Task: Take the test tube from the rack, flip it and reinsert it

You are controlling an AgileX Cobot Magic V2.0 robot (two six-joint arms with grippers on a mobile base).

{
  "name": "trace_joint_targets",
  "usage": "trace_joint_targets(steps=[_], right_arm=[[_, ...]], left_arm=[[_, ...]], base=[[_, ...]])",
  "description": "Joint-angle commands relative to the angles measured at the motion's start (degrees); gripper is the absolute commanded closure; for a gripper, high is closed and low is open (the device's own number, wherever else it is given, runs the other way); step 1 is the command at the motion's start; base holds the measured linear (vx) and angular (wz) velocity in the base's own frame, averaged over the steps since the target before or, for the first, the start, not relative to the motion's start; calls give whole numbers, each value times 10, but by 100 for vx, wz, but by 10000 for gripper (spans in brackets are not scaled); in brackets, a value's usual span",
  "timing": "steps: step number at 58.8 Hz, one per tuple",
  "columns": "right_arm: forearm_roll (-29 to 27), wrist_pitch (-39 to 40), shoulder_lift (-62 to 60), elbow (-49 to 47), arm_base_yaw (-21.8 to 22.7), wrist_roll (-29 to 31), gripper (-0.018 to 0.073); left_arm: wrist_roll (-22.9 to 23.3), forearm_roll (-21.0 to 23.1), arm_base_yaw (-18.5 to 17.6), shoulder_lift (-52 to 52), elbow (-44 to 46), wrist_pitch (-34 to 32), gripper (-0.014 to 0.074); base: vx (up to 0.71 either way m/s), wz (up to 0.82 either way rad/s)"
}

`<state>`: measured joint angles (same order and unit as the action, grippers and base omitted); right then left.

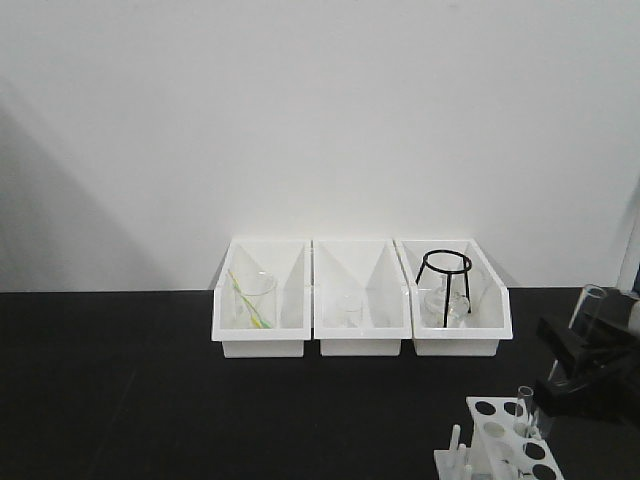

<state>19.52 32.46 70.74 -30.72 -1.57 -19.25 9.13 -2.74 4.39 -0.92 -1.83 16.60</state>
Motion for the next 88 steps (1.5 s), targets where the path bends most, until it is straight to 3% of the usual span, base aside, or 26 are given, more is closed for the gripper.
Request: trace_joint_targets(steps=[1,13,18,24,44,65,88], right_arm=[[-62,71,-7,6,3,35,568],[53,123,27,12,3,1,568],[70,150,44,12,3,-32,568],[91,162,63,12,3,-8,568],[90,170,117,12,3,9,568],[87,244,193,12,3,39,568],[98,259,246,12,3,32,563]], left_arm=[[0,2,-4,-6,0,-50,603],[0,2,-4,-6,0,-50,603],[0,2,-4,-6,0,-50,603],[0,2,-4,-6,0,-50,603],[0,2,-4,-6,0,-50,603],[0,2,-4,-6,0,-50,603],[0,2,-4,-6,0,-50,603]], base=[[0,0],[0,0],[0,0],[0,0],[0,0],[0,0],[0,0]])
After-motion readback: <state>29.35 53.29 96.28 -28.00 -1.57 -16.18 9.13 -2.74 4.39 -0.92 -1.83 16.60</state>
